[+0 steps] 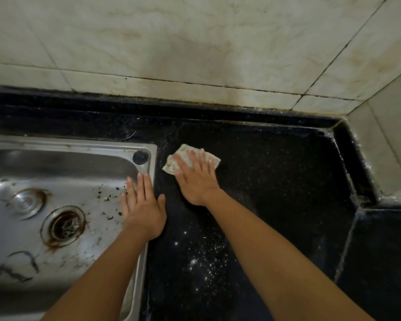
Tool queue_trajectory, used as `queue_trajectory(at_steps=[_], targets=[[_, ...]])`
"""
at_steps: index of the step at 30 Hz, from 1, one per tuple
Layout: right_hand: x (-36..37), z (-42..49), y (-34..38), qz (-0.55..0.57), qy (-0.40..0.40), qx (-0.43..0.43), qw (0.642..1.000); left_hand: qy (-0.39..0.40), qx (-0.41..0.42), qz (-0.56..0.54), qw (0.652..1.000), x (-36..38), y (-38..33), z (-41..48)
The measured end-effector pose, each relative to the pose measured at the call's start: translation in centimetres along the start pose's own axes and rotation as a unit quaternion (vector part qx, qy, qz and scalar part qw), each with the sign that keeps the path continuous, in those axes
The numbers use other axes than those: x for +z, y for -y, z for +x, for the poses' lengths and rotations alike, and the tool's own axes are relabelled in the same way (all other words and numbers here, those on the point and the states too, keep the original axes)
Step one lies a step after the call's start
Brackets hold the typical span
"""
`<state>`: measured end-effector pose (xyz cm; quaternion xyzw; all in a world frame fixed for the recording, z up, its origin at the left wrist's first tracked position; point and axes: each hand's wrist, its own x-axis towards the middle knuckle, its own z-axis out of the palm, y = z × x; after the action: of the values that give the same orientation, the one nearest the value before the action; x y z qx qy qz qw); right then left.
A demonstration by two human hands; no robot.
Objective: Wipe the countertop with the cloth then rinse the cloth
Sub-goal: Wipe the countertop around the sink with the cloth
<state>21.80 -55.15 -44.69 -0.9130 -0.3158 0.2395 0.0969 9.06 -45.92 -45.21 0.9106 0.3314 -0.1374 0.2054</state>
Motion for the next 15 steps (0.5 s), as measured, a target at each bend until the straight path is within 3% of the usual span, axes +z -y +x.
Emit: queue_trajectory(at_steps=[6,15], targets=[[-0.4,-1.4,-1.3,-0.076,0.023,-0.079,0.994,0.012,-0.001,0.012,1.000,-0.1,0.0,-0.1],[-1.5,-7.9,-10.2,-0.051,0.023,0.044,0.997,0.036,-0.001,0.028,0.999,-0.6,0.0,-0.3]])
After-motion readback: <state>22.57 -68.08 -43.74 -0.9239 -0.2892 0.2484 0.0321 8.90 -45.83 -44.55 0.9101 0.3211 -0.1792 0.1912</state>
